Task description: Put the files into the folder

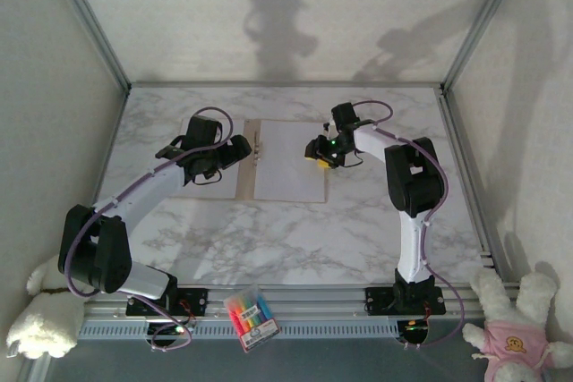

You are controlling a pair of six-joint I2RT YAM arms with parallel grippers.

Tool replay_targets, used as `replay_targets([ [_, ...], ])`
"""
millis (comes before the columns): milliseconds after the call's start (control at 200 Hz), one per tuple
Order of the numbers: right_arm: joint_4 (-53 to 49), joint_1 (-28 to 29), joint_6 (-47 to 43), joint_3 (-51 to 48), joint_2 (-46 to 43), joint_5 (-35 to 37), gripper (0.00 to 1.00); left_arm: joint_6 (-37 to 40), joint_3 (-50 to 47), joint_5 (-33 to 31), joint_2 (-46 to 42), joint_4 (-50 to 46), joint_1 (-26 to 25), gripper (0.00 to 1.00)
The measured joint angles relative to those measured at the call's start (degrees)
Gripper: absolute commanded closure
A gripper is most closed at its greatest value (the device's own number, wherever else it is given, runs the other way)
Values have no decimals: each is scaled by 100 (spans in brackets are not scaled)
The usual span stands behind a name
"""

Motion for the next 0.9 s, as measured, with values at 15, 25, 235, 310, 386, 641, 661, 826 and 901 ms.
replay_targets([
  [15,-9,0,-2,11,11,0,51,0,0,0,-2,0,0,5],
  [25,-13,0,-4,20,17,0,51,0,0,0,-2,0,0,5],
  [235,-28,0,-9,61,39,0,51,0,0,0,-4,-4,0,5],
  [310,-28,0,-9,61,39,0,51,0,0,0,-4,-11,0,5],
  [386,-31,0,-9,66,39,0,51,0,0,0,-4,-24,0,5],
  [641,-116,0,-9,192,39,0,51,0,0,2,-4,-24,0,5],
  [661,-138,0,-9,225,39,0,51,0,0,2,-2,-24,0,5],
  [826,-223,0,-4,557,37,-7,51,101,44,-2,173,31,0,4],
  [901,-229,0,-2,651,26,-20,51,238,177,-28,426,111,0,3],
])
